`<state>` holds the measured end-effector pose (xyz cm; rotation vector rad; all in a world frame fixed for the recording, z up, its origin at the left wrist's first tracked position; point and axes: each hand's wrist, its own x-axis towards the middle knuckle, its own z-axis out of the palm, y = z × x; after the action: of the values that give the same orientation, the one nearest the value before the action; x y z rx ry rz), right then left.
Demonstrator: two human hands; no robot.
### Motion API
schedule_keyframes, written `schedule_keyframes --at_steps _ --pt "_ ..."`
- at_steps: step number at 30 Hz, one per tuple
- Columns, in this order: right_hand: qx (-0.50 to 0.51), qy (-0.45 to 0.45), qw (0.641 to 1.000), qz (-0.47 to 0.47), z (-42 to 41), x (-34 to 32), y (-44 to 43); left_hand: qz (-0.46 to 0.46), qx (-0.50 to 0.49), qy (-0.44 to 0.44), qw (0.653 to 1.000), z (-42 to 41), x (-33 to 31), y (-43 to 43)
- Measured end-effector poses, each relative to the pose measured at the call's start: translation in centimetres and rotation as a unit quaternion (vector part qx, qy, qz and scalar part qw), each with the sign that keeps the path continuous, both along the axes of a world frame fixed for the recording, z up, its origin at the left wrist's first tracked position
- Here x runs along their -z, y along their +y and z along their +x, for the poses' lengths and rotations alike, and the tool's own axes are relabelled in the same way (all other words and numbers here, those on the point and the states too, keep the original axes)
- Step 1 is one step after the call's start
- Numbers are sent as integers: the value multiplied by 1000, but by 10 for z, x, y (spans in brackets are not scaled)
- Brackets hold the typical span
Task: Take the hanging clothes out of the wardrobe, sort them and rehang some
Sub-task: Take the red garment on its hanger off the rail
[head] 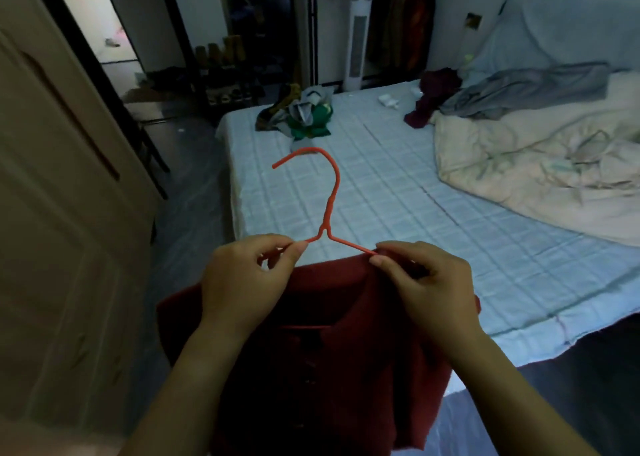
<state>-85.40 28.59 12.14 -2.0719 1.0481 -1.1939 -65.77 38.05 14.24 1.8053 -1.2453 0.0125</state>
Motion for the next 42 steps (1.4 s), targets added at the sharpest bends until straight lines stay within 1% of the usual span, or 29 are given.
schedule_keyframes --at_steps 3,6,10,13,16,19,21,22,25,27,31,35,37,40,42 --pt "24 12 999 -40 23 -12 -52 -16 20 -2 1000 28 -7 -61" --pt "33 21 999 -33 42 -14 -106 3 32 -20 999 49 -7 -117" --pt "13 82 996 29 58 23 -167 91 25 -17 995 71 32 -173" --pt "-16 128 988 86 68 61 -204 184 22 -17 983 80 78 -203" --pt "-57 222 967 112 78 107 -240 277 13 -21 961 84 123 -222" --pt "-106 338 930 104 83 150 -274 345 -21 -5 938 76 152 -233" --pt "-118 380 910 113 83 170 -288 378 -44 17 924 66 167 -233" --pt "-129 386 906 112 83 177 -290 392 -61 26 918 61 174 -231" --pt "-182 379 905 69 82 196 -284 404 -113 45 907 45 188 -218" --pt "-203 378 902 53 78 199 -270 401 -132 50 905 30 191 -208" --pt "-280 394 875 34 73 199 -237 406 -157 50 899 -4 198 -176" --pt "-345 410 844 9 76 190 -196 388 -210 90 893 -31 198 -121" --pt "-386 415 824 -5 83 186 -172 372 -258 111 885 -38 192 -89" --pt "-445 419 791 -38 102 174 -127 339 -337 114 871 -44 178 -32" --pt "-484 412 769 -71 116 165 -88 319 -387 127 856 -50 170 11"
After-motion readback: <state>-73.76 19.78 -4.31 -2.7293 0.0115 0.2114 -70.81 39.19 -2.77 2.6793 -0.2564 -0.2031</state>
